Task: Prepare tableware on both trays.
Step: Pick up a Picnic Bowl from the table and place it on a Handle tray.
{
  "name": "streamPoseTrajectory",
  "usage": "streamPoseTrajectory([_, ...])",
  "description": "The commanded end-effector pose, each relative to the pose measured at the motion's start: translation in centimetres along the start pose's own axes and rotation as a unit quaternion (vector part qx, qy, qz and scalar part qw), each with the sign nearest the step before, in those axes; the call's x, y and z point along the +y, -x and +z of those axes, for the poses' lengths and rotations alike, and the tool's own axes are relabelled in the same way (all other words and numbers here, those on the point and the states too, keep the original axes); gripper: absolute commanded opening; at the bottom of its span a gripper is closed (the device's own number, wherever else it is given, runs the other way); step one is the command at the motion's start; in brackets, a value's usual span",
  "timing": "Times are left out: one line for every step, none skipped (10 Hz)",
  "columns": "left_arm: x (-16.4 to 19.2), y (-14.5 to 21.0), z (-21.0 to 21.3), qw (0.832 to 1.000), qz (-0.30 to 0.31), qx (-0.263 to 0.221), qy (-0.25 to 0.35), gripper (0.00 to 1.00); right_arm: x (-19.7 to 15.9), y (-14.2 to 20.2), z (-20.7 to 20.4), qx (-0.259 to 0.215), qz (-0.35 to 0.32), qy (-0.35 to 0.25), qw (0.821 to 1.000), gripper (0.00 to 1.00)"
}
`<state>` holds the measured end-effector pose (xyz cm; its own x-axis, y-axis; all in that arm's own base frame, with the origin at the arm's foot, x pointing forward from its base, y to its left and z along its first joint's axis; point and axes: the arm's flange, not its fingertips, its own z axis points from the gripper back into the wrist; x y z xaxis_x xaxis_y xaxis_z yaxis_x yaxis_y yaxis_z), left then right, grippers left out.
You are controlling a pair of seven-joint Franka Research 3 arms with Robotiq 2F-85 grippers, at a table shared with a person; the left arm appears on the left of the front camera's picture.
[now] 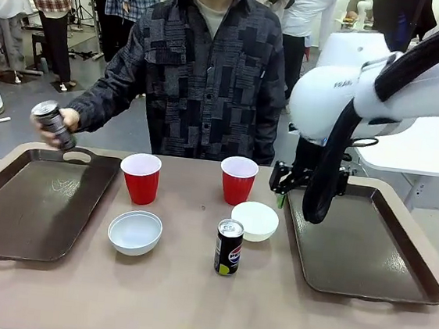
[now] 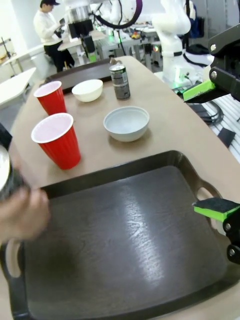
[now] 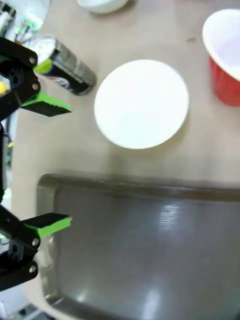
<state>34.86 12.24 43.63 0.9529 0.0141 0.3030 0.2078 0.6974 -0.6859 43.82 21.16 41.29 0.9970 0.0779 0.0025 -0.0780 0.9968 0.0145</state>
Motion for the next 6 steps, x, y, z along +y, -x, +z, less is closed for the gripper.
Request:
streamPoseTrajectory([0.1, 0.0, 0.3, 1.0, 0.001, 0.001, 0.005, 1.0, 1.0, -1.9, -2.3, -0.018, 0.005, -0.007, 1.0, 1.0])
streamPoseTrajectory([0.1, 0.0, 0.3, 1.0, 0.001, 0.001, 0.005, 1.0, 1.1, -1.9, -3.5, -0.022, 0.008, -0.01, 1.0, 1.0])
streamPoseTrajectory([0.1, 0.0, 0.3, 1.0, 0.001, 0.001, 0.005, 1.0, 1.3, -1.9, -4.6, -0.025, 0.012, -0.001, 1.0, 1.0])
streamPoseTrajectory([0.1, 0.0, 0.3, 1.0, 0.001, 0.001, 0.005, 1.0, 1.6, -1.9, -5.0, -0.026, 0.02, -0.002, 0.999, 1.0])
streamPoseTrajectory([0.1, 0.0, 0.3, 1.0, 0.001, 0.001, 0.005, 1.0, 1.9, -1.9, -5.2, -0.033, 0.039, -0.006, 0.999, 0.85])
streamPoseTrajectory([0.1, 0.0, 0.3, 1.0, 0.001, 0.001, 0.005, 1.0, 1.7, -2.1, -5.4, -0.053, 0.051, -0.016, 0.997, 0.8])
